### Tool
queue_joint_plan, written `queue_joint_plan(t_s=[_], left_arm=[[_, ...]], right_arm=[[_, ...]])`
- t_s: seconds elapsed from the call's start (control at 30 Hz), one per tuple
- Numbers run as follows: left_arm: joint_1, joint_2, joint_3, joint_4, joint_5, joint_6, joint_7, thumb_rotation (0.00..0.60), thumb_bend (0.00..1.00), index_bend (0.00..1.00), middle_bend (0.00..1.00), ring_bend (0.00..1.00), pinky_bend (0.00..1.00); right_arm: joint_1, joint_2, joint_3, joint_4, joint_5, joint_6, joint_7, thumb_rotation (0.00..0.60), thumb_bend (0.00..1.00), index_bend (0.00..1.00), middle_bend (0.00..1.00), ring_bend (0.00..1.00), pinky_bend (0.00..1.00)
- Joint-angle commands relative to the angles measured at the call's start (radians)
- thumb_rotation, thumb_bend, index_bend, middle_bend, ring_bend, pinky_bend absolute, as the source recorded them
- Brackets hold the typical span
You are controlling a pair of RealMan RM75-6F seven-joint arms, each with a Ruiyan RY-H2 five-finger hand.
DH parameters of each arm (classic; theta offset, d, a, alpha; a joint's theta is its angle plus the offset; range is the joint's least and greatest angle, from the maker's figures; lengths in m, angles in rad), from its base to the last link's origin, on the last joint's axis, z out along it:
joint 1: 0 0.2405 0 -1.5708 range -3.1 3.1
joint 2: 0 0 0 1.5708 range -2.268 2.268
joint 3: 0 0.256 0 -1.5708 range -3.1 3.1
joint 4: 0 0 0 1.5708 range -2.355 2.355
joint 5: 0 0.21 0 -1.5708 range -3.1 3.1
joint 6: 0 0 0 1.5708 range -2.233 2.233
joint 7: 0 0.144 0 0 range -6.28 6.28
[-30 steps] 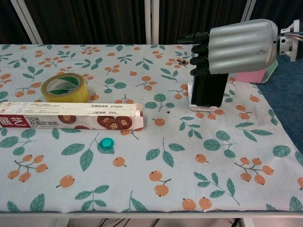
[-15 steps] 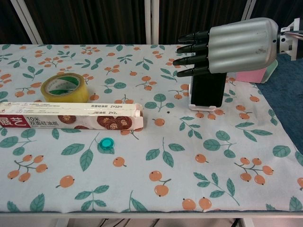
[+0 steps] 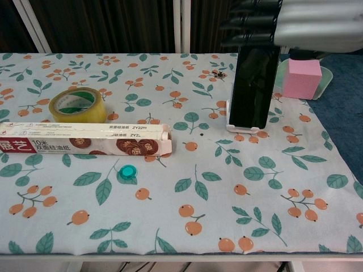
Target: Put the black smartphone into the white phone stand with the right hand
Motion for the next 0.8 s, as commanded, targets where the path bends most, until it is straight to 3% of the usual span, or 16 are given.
queue_joint_plan(t_s=[0.03,0.17,0.3,0.5,0.8], left_arm=[[0.0,0.005,0.0,-0.007,0.005,0.004,0.011,0.0,0.15,0.05,0.04,0.07,0.2],[-0.002,0.015,0.005,-0.028,0.024,0.014,0.052,0.0,0.15,0.05,0.04,0.07,0.2],[-0.005,0.034,0.011,-0.063,0.049,0.024,0.095,0.0,0.15,0.05,0.04,0.07,0.2],[-0.009,0.077,0.022,-0.131,0.07,0.025,0.143,0.0,0.16,0.05,0.04,0.07,0.2],[-0.006,0.111,0.019,-0.172,0.067,0.031,0.189,0.0,0.16,0.05,0.04,0.07,0.2]], right_arm=[[-0.207,0.104,0.034,-0.22,0.22,0.186,0.16,0.6,0.23,0.0,0.0,0.0,0.0],[-0.382,0.224,-0.022,-0.389,0.374,0.269,0.383,0.6,0.27,0.0,0.0,0.0,0.0],[-0.529,0.251,-0.098,-0.389,0.428,0.329,0.482,0.6,0.26,0.0,0.0,0.0,0.0],[-0.698,0.139,-0.139,-0.246,0.438,0.435,0.582,0.6,0.25,0.0,0.0,0.0,0.0],[-0.786,0.011,-0.095,-0.041,0.457,0.459,0.734,0.6,0.25,0.0,0.0,0.0,0.0]])
